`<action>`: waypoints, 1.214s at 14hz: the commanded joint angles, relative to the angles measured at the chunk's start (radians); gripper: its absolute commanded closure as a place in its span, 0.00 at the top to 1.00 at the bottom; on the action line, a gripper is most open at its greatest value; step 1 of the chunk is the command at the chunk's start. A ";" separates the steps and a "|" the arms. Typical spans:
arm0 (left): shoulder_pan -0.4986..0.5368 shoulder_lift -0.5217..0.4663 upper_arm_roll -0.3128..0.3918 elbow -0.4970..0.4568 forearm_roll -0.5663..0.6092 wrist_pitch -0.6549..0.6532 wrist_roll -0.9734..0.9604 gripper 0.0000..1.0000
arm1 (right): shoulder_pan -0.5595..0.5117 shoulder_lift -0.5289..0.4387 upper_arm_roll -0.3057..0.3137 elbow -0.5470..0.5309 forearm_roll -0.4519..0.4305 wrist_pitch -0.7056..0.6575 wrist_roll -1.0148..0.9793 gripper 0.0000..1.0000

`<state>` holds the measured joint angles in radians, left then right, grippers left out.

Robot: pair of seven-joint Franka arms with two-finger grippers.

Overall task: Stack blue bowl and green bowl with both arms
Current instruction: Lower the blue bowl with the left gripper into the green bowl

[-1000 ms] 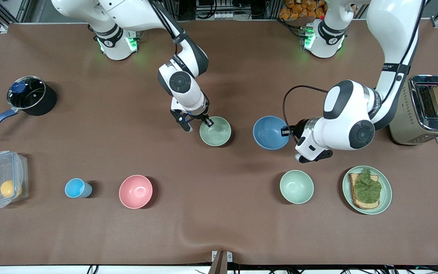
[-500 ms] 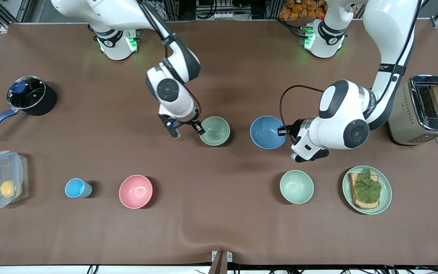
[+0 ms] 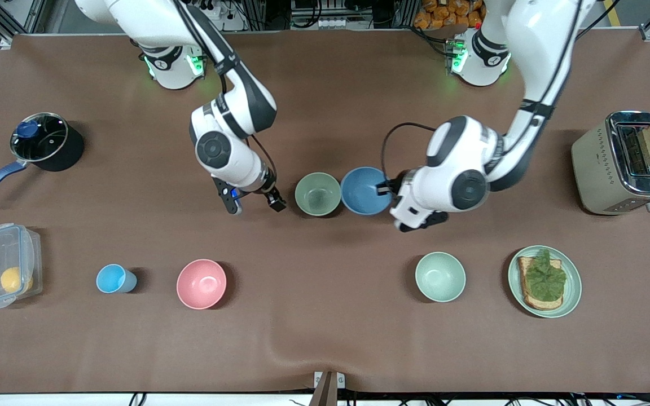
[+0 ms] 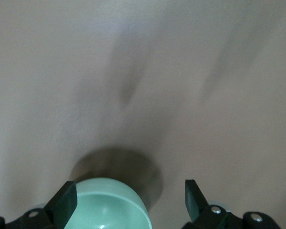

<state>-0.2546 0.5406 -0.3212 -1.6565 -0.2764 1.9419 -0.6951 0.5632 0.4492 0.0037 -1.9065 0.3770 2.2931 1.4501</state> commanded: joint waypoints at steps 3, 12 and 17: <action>-0.064 0.096 0.004 0.067 -0.033 0.072 -0.113 0.00 | -0.033 0.058 0.013 -0.043 0.179 0.123 -0.036 1.00; -0.137 0.125 0.004 0.092 -0.052 0.129 -0.158 0.00 | 0.030 0.111 0.013 -0.045 0.275 0.246 -0.019 1.00; -0.173 0.162 0.005 0.092 -0.050 0.169 -0.178 0.00 | 0.029 0.111 0.012 -0.045 0.276 0.235 -0.017 1.00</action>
<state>-0.4094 0.6786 -0.3215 -1.5881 -0.3066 2.0990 -0.8522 0.5939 0.5611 0.0154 -1.9503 0.6281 2.5260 1.4299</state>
